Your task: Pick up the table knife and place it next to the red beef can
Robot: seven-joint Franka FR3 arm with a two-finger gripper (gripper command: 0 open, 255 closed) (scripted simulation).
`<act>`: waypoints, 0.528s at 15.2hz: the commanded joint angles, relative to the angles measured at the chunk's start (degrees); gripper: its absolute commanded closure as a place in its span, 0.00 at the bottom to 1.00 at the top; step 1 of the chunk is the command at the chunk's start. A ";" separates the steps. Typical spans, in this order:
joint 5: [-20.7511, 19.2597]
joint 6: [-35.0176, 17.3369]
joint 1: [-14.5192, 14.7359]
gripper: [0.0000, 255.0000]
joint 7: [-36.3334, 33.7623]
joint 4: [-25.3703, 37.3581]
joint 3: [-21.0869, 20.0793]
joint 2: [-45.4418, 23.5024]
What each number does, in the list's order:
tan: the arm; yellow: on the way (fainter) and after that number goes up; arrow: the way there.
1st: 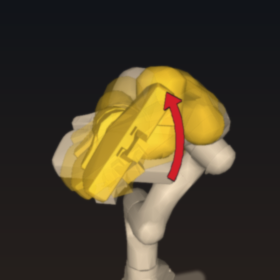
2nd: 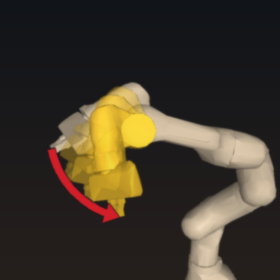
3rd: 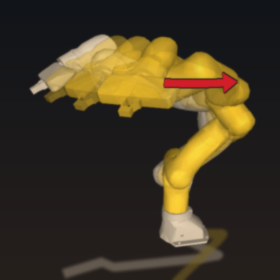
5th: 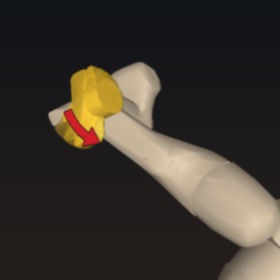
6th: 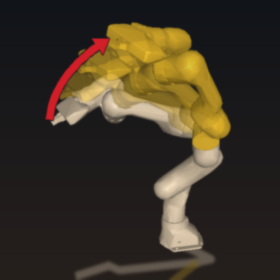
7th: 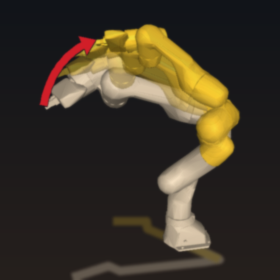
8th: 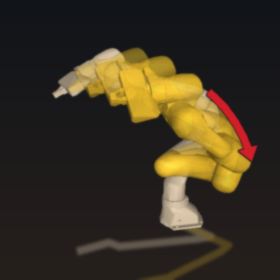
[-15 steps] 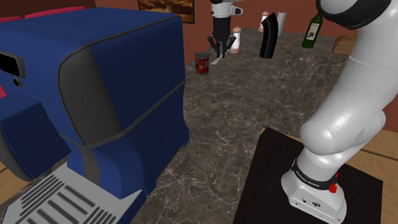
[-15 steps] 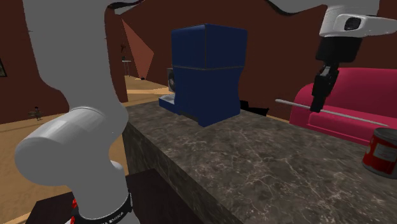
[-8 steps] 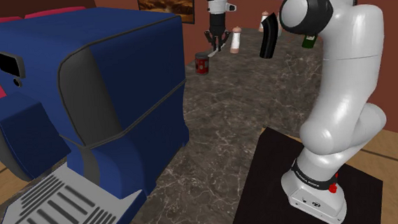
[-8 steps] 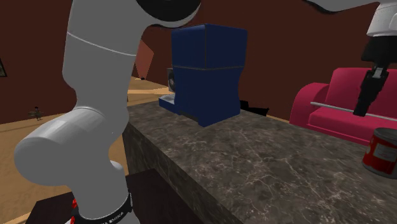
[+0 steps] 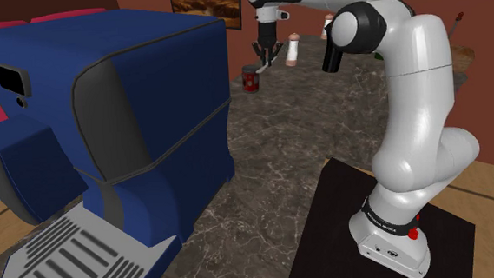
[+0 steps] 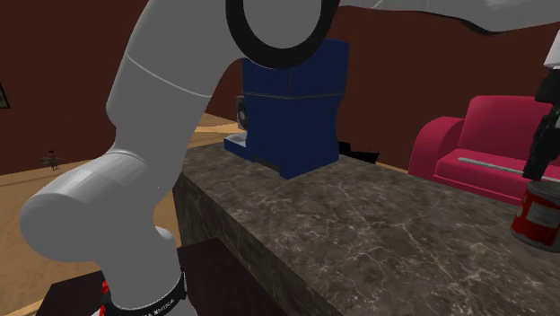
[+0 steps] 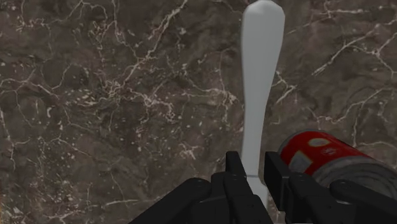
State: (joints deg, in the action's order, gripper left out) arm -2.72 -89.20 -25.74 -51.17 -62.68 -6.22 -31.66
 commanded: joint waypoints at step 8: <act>0.08 -7.76 -0.33 1.00 -0.08 -8.99 0.00 1.26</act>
State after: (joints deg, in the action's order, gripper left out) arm -2.66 -95.96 -25.99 -51.27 -70.42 -6.22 -30.67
